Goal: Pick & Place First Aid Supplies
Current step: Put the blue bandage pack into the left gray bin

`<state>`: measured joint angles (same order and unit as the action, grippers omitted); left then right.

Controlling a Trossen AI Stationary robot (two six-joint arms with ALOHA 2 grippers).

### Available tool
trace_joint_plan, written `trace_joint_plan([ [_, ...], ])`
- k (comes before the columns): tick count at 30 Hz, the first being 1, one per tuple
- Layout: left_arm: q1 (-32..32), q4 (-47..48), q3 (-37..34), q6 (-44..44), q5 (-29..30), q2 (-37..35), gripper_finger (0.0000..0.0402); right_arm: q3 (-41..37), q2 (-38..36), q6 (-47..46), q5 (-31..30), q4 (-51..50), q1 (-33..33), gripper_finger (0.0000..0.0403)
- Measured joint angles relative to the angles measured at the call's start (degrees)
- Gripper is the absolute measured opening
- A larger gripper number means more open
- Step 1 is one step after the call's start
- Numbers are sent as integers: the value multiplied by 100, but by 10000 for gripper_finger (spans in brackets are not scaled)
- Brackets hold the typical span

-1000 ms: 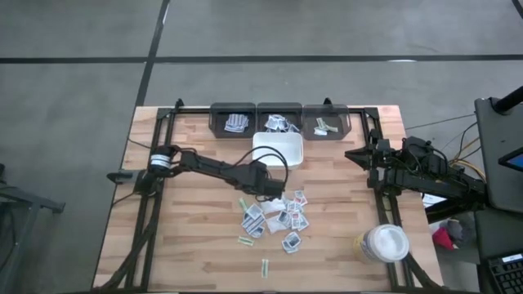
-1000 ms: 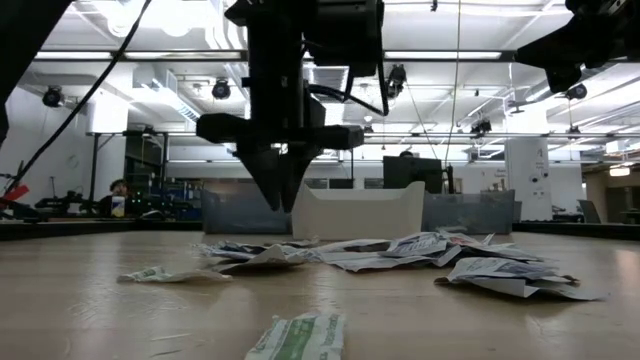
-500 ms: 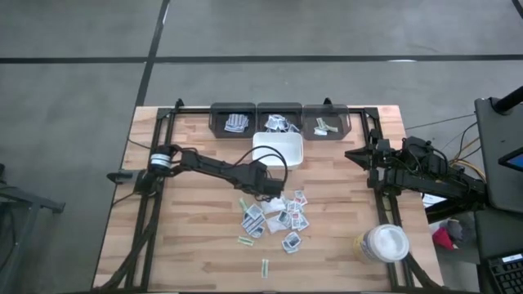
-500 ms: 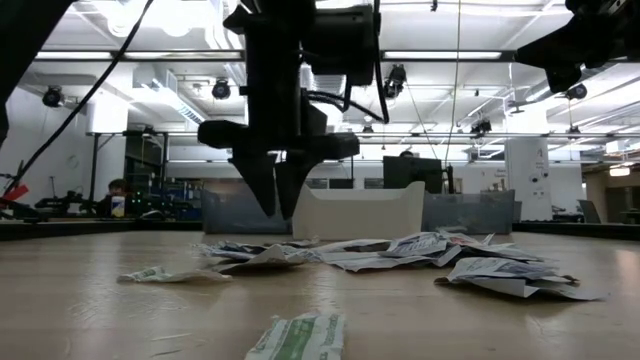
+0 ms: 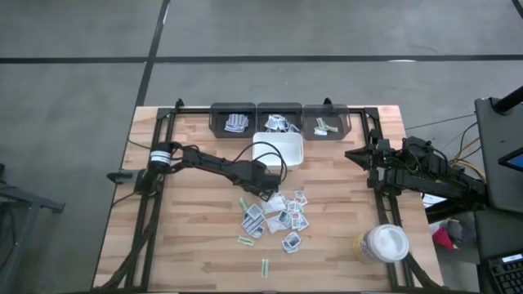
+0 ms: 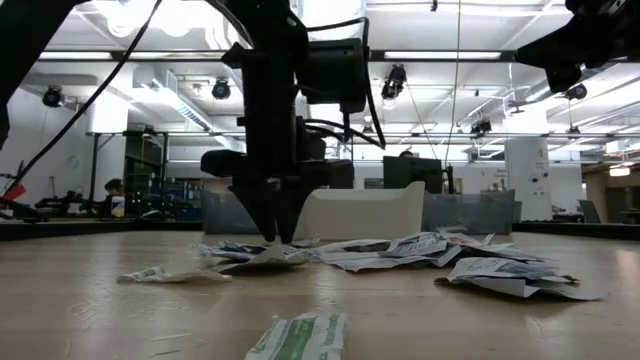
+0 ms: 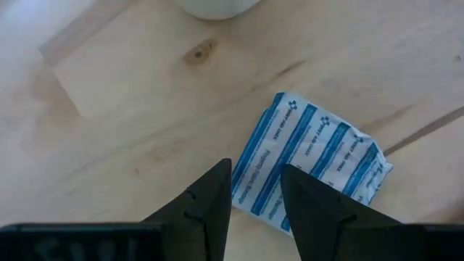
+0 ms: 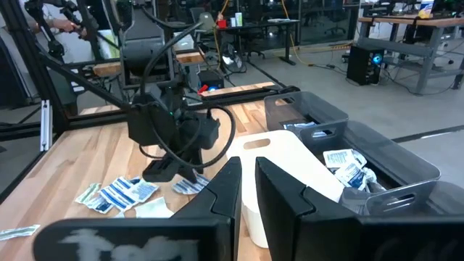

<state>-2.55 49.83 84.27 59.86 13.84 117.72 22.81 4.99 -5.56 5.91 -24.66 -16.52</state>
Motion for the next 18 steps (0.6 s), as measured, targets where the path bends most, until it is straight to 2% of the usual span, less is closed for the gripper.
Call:
trace_joint_plan([
  [9, 15, -78, -227, 15, -165, -23, 130, -1, 1, -1, 0, 2, -2, 38],
  [18, 7, -49, -241, 12, -247, -12, 65, -2, 1, 0, 0, 2, -2, 38],
])
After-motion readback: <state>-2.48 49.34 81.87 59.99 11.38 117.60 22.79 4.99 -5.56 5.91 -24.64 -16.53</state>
